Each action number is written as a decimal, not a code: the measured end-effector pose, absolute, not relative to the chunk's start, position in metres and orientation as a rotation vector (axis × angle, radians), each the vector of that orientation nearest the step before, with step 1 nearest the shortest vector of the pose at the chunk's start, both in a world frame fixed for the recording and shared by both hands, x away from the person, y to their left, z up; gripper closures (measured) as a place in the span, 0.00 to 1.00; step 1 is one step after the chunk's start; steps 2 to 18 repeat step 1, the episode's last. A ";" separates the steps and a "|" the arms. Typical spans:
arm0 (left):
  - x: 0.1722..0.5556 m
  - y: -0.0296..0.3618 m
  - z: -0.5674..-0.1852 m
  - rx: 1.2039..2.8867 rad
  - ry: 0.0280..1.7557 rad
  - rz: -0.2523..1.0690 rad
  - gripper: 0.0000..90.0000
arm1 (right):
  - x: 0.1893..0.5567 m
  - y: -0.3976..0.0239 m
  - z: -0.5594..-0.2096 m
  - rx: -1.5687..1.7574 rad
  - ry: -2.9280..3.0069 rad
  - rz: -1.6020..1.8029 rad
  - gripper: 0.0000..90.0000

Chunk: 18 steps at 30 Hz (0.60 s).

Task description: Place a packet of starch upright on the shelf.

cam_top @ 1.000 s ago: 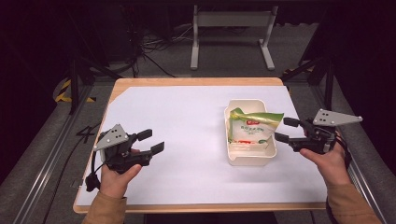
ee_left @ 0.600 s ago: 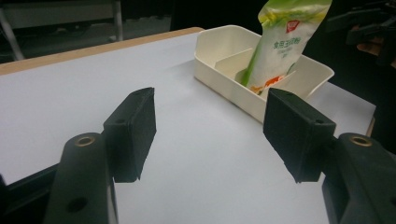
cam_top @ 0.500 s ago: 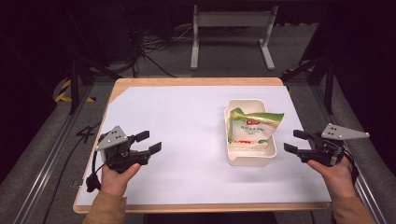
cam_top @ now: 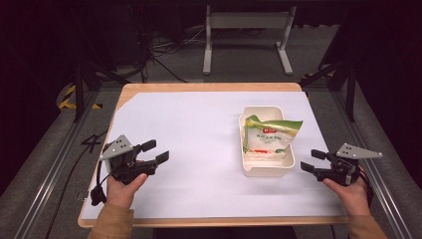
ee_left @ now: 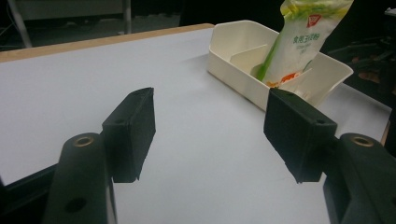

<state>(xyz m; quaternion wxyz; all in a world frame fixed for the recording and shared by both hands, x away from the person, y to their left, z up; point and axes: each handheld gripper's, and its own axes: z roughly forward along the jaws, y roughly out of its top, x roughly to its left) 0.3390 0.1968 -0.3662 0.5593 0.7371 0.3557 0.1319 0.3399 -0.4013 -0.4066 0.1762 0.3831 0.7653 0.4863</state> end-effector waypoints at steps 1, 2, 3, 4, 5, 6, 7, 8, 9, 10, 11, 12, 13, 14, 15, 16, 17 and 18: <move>0.339 0.197 -0.367 1.736 0.839 0.311 0.38 | 0.340 -0.401 -0.407 1.082 2.161 1.385 0.32; 0.339 0.197 -0.367 1.736 0.839 0.311 0.38 | 0.340 -0.401 -0.407 1.082 2.161 1.385 0.32; 0.339 0.197 -0.367 1.736 0.839 0.311 0.38 | 0.340 -0.401 -0.407 1.082 2.161 1.385 0.32; 0.339 0.197 -0.367 1.736 0.839 0.311 0.38 | 0.340 -0.401 -0.407 1.082 2.161 1.385 0.32; 0.339 0.197 -0.367 1.736 0.839 0.311 0.38 | 0.340 -0.401 -0.407 1.082 2.161 1.385 0.32; 0.339 0.197 -0.367 1.736 0.839 0.311 0.38 | 0.340 -0.401 -0.407 1.082 2.161 1.385 0.32; 0.339 0.197 -0.367 1.736 0.839 0.311 0.38 | 0.340 -0.401 -0.407 1.082 2.161 1.385 0.32; 0.339 0.197 -0.367 1.736 0.839 0.311 0.38 | 0.340 -0.401 -0.407 1.082 2.161 1.385 0.32; 0.339 0.197 -0.367 1.736 0.839 0.311 0.38 | 0.340 -0.401 -0.407 1.082 2.161 1.385 0.32; 0.339 0.197 -0.367 1.736 0.839 0.311 0.38 | 0.340 -0.401 -0.407 1.082 2.161 1.385 0.32; 0.339 0.197 -0.367 1.736 0.839 0.311 0.38 | 0.340 -0.401 -0.407 1.082 2.161 1.385 0.32; 0.339 0.197 -0.367 1.736 0.839 0.311 0.38 | 0.340 -0.401 -0.407 1.082 2.161 1.385 0.32; 0.339 0.197 -0.367 1.736 0.839 0.311 0.38 | 0.340 -0.401 -0.407 1.082 2.161 1.385 0.32; 0.339 0.197 -0.367 1.736 0.839 0.311 0.38 | 0.340 -0.401 -0.407 1.082 2.161 1.385 0.32; 0.339 0.197 -0.367 1.736 0.839 0.311 0.38 | 0.340 -0.401 -0.407 1.082 2.161 1.385 0.32; 0.339 0.197 -0.367 1.736 0.839 0.311 0.38 | 0.340 -0.401 -0.407 1.082 2.161 1.385 0.32; 0.339 0.197 -0.367 1.736 0.839 0.311 0.38 | 0.340 -0.401 -0.407 1.082 2.161 1.385 0.32; 0.339 0.197 -0.367 1.736 0.839 0.311 0.38 | 0.340 -0.401 -0.407 1.082 2.161 1.385 0.32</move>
